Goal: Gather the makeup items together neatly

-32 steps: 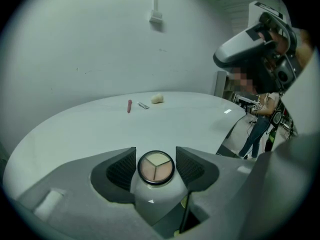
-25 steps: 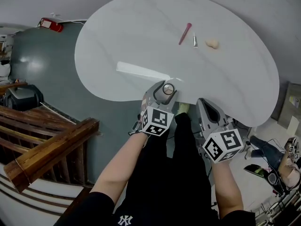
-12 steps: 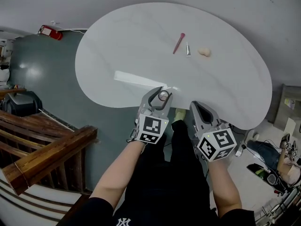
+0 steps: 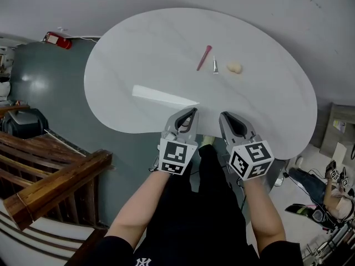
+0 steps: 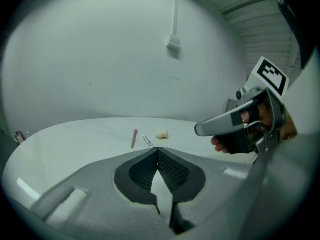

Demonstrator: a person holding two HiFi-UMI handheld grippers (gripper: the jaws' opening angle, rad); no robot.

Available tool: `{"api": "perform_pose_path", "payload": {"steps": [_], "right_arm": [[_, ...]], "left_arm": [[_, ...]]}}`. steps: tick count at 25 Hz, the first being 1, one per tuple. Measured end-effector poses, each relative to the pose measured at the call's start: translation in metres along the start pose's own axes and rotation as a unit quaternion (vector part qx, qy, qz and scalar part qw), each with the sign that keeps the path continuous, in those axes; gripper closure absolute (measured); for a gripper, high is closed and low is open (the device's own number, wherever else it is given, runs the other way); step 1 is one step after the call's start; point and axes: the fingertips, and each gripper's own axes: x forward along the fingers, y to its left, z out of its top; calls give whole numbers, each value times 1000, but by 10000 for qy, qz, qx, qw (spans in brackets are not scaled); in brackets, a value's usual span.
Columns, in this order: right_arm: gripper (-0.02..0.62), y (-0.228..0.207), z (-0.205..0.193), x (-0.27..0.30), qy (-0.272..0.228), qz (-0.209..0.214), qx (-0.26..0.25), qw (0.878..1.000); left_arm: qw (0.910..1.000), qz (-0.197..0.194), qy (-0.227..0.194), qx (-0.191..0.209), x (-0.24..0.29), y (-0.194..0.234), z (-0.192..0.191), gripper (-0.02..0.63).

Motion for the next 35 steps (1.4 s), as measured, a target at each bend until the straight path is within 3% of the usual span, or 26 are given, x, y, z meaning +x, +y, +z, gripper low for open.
{"api": "perform_pose_path", "payload": {"steps": [7,14,29,35], "right_arm": [[537,-37,11,42,303,-3,-180,9994],[479,-69,9,98,707,-303,-389,9963],[462,-114,3,176,1513,-1040,-835,9794],[462,-119,3,183,1603,-1315,-919,9739]], "left_arm": [[9999,118,52,-105,27,12,10,597],[9992,305,159,-199,42,32,9,597],[9956,781,266,-449,53,69,-5,597],[9947,850,320,-483,50,75,-11,597]]}}
